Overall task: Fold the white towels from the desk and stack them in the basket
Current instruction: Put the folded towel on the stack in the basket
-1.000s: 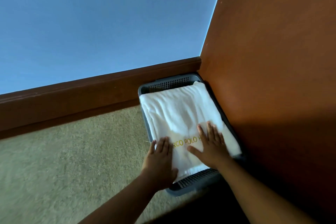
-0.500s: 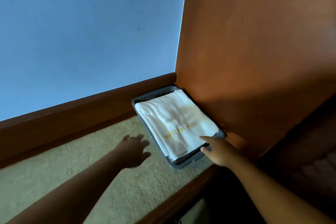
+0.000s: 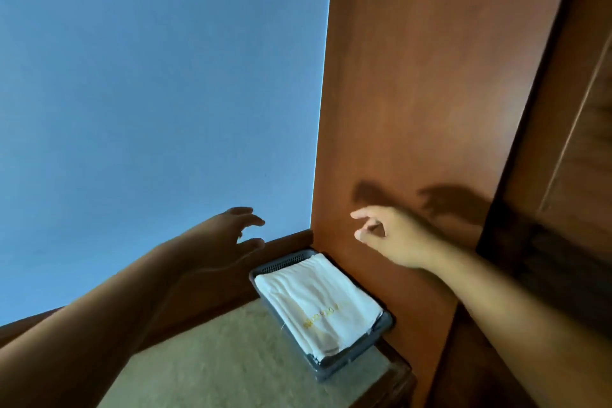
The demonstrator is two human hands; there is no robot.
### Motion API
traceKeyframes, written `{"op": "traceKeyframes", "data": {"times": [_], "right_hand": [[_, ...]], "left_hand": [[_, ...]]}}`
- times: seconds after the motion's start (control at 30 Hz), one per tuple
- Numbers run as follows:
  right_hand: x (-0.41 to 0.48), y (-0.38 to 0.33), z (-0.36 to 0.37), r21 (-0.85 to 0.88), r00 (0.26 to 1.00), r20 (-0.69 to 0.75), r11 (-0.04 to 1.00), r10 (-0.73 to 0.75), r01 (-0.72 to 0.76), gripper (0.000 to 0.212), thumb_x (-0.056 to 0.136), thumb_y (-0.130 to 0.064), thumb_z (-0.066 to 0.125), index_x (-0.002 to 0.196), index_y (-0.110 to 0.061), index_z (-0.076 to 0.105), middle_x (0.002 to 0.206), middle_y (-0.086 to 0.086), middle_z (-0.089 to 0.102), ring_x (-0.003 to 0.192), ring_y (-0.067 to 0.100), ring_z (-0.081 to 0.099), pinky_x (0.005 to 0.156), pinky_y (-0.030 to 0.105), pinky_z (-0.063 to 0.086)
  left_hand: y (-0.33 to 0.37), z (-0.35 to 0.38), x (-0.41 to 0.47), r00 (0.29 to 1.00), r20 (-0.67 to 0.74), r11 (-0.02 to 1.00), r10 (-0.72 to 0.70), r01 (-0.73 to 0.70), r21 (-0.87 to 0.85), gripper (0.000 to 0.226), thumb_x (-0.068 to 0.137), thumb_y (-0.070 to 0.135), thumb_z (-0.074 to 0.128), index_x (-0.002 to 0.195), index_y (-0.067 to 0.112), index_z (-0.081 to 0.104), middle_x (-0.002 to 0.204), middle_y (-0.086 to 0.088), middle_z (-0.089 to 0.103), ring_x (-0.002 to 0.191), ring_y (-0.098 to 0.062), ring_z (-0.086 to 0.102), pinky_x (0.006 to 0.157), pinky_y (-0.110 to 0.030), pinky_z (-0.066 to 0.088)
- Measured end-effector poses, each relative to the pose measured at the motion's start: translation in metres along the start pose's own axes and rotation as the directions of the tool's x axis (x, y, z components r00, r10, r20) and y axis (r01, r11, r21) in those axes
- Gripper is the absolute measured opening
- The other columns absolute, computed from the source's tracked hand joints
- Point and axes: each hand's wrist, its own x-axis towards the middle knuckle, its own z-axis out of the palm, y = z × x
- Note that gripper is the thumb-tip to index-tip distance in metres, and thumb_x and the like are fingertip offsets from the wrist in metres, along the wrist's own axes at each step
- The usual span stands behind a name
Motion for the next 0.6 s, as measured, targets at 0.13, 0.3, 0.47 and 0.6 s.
{"op": "traceKeyframes", "data": {"times": [0.13,0.3,0.47,0.6], "right_hand": [[-0.015,-0.059,-0.052,-0.026,0.988,-0.064,0.990,-0.140,0.138,0.034,0.096,-0.034,0.064,0.130,-0.028,0.062,0.103,-0.009,0.069,0.091,0.006,0.063,0.080,0.014,0.046],[-0.053,-0.108,-0.094,-0.039,0.955,-0.113,0.961,-0.275,0.272,0.029,0.092,-0.048,0.064,0.120,-0.039,0.065,0.094,-0.016,0.067,0.086,0.003,0.065,0.085,0.031,0.056],[-0.115,-0.142,-0.096,0.000,0.932,-0.079,0.935,-0.354,0.355,0.024,0.093,-0.046,0.063,0.116,-0.038,0.066,0.090,-0.014,0.066,0.081,0.003,0.065,0.083,0.029,0.055],[-0.146,-0.162,-0.080,0.010,0.916,-0.016,0.916,-0.400,0.400,0.025,0.092,-0.051,0.061,0.113,-0.038,0.066,0.091,-0.015,0.066,0.079,0.001,0.066,0.082,0.030,0.056]], "left_hand": [[0.029,-0.070,-0.048,0.993,-0.120,1.000,-0.013,0.015,0.016,0.048,0.096,0.053,0.056,0.142,0.041,0.048,0.162,0.010,0.026,0.113,-0.005,0.064,0.102,-0.024,0.045],[0.065,-0.132,-0.116,0.976,-0.214,0.996,-0.047,0.062,0.064,0.048,0.094,0.058,0.055,0.139,0.045,0.048,0.161,0.013,0.028,0.107,0.000,0.066,0.104,-0.025,0.046],[0.095,-0.136,-0.197,0.962,-0.255,0.993,-0.095,0.110,0.044,0.042,0.093,0.056,0.058,0.133,0.049,0.050,0.158,0.016,0.031,0.103,0.002,0.066,0.097,-0.021,0.049],[0.103,-0.119,-0.260,0.960,-0.250,0.987,-0.127,0.148,0.067,0.036,0.092,0.055,0.060,0.125,0.055,0.047,0.156,0.020,0.032,0.101,0.004,0.065,0.088,-0.010,0.048]]}}
